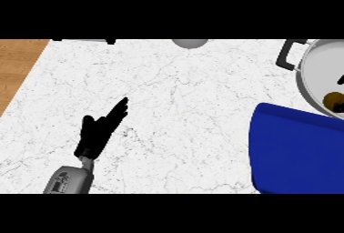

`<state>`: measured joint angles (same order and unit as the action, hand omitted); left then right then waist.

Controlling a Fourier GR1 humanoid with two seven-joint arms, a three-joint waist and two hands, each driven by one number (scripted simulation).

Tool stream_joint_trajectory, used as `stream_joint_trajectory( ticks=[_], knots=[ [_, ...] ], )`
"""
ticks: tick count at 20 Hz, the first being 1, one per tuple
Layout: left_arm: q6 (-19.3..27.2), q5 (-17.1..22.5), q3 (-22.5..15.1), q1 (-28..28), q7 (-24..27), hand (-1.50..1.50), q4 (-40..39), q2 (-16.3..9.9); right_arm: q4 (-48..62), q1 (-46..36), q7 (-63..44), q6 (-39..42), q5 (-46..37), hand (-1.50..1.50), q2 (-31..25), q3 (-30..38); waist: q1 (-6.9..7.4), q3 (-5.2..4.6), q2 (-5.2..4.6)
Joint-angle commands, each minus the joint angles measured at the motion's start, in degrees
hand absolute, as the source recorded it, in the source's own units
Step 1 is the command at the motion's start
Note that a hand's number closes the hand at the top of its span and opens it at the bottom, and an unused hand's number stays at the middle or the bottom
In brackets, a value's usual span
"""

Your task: Pick the lemon from the tray and place it in the pot

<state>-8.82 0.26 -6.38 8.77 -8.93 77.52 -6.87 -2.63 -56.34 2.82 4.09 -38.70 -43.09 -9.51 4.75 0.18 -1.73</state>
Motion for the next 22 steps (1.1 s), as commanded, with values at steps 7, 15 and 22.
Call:
stream_joint_trajectory(
  ticks=[7,15,22],
  knots=[
    [1.08,-0.53,-0.29,-1.39,-0.09,0.0,1.08,0.71,-4.35,-2.37,9.67,-9.84,18.31,-1.5,2.84,18.62,-1.4,0.33,0.31],
    [-1.29,1.38,1.72,-1.38,-0.34,0.0,1.26,-1.57,-5.07,-1.49,12.17,-18.21,29.73,-1.5,-2.61,31.25,-1.41,0.21,0.06],
    [-0.21,-0.09,1.38,-1.6,0.37,0.0,0.47,-1.14,-5.88,4.6,20.88,-10.78,37.06,-1.5,-9.31,38.96,-2.59,0.18,0.39]
  ],
)
